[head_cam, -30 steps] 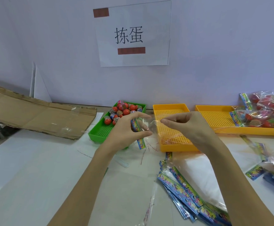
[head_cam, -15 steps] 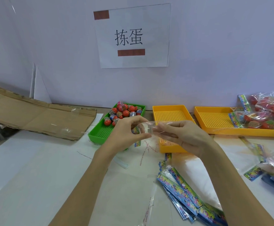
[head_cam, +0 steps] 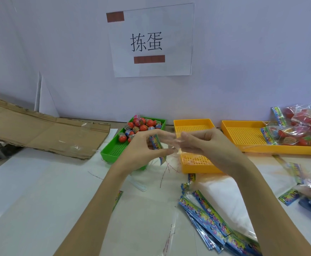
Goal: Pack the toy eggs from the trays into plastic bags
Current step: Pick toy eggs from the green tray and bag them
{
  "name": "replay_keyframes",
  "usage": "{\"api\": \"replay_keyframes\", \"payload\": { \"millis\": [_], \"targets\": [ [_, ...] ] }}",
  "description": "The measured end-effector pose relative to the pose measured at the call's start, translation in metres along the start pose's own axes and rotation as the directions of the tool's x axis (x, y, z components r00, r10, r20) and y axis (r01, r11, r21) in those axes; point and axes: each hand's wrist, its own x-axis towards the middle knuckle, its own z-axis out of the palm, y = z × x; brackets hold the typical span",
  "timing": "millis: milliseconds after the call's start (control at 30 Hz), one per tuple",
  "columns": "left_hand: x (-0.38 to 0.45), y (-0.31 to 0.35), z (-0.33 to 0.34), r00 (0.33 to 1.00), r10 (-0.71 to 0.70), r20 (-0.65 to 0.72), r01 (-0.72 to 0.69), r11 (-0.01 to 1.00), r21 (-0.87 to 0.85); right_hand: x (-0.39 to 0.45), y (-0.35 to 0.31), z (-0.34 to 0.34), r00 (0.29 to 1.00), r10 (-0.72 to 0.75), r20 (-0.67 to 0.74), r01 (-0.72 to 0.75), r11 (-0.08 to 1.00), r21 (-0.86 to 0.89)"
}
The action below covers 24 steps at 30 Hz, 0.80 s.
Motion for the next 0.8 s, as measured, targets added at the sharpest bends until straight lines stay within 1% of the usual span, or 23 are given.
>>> {"api": "replay_keyframes", "payload": {
  "millis": [67, 100, 167, 200, 267, 300, 367, 400, 433, 467, 533, 567, 600, 633, 667, 700, 733, 767, 800],
  "targets": [
    [0.001, -0.001, -0.001, 1.0, 0.011, -0.002, -0.011, 0.998, 0.062, 0.0, 0.0, 0.002, 0.999, -0.002, 0.048, 0.008, 0.992, -0.126],
    [0.001, -0.001, -0.001, 1.0, 0.013, -0.002, -0.013, 0.994, 0.107, -0.001, 0.0, 0.002, 0.998, -0.006, 0.066, 0.017, 0.987, -0.161],
    [-0.001, -0.003, -0.001, 0.998, 0.059, 0.002, -0.058, 0.971, 0.231, -0.001, 0.0, 0.004, 0.997, -0.003, 0.082, 0.015, 0.989, -0.15],
    [-0.001, -0.002, 0.0, 0.991, 0.13, 0.008, -0.126, 0.941, 0.313, -0.002, -0.001, 0.005, 0.997, 0.003, 0.073, 0.007, 0.99, -0.143],
    [0.0, 0.002, 0.004, 0.955, 0.295, 0.025, -0.274, 0.85, 0.449, -0.001, -0.002, 0.007, 0.999, -0.004, 0.035, 0.01, 0.985, -0.173],
    [0.0, 0.005, 0.008, 0.938, 0.345, 0.033, -0.315, 0.807, 0.499, -0.001, -0.002, 0.01, 1.0, -0.015, 0.024, 0.02, 0.981, -0.191],
    [0.0, 0.009, 0.017, 0.921, 0.386, 0.057, -0.344, 0.736, 0.583, 0.0, -0.003, 0.019, 0.998, -0.041, 0.037, 0.048, 0.972, -0.229],
    [0.0, 0.01, 0.023, 0.926, 0.373, 0.059, -0.33, 0.723, 0.607, 0.0, -0.003, 0.024, 0.997, -0.055, 0.053, 0.067, 0.961, -0.266],
    [-0.001, 0.011, 0.027, 0.937, 0.347, 0.05, -0.305, 0.738, 0.602, 0.0, -0.003, 0.028, 0.995, -0.076, 0.067, 0.093, 0.943, -0.32],
    [-0.002, 0.011, 0.031, 0.948, 0.316, 0.037, -0.281, 0.777, 0.564, 0.001, -0.002, 0.03, 0.992, -0.103, 0.078, 0.125, 0.915, -0.384],
    [-0.002, 0.012, 0.033, 0.973, 0.229, 0.012, -0.217, 0.905, 0.366, 0.0, -0.005, 0.029, 0.983, -0.169, 0.076, 0.185, 0.86, -0.475],
    [-0.002, 0.012, 0.032, 0.985, 0.17, -0.006, -0.164, 0.956, 0.243, -0.001, -0.007, 0.026, 0.977, -0.207, 0.057, 0.209, 0.854, -0.476],
    [-0.001, 0.012, 0.029, 0.995, 0.101, -0.019, -0.098, 0.987, 0.128, -0.002, -0.011, 0.024, 0.968, -0.251, 0.009, 0.228, 0.864, -0.448],
    [0.0, 0.012, 0.027, 0.999, 0.041, -0.024, -0.04, 0.998, 0.044, -0.003, -0.014, 0.023, 0.952, -0.295, -0.078, 0.243, 0.887, -0.392],
    [0.0, 0.011, 0.024, 1.0, -0.004, -0.022, 0.004, 1.0, -0.002, -0.004, -0.017, 0.023, 0.921, -0.34, -0.187, 0.268, 0.906, -0.327],
    [0.001, 0.008, 0.023, 0.999, -0.042, -0.018, 0.042, 0.999, -0.025, -0.003, -0.019, 0.022, 0.872, -0.39, -0.295, 0.31, 0.907, -0.284],
    [0.0, 0.01, 0.021, 0.997, -0.073, -0.04, 0.072, 0.997, -0.024, -0.002, -0.021, 0.024, 0.817, -0.441, -0.371, 0.353, 0.892, -0.283],
    [-0.003, 0.007, 0.02, 0.995, -0.095, -0.042, 0.093, 0.994, -0.049, 0.0, -0.021, 0.028, 0.771, -0.488, -0.409, 0.376, 0.868, -0.326],
    [-0.004, 0.006, 0.018, 0.989, -0.142, -0.033, 0.139, 0.987, -0.085, 0.001, -0.022, 0.035, 0.742, -0.529, -0.412, 0.379, 0.838, -0.394]
  ]
}}
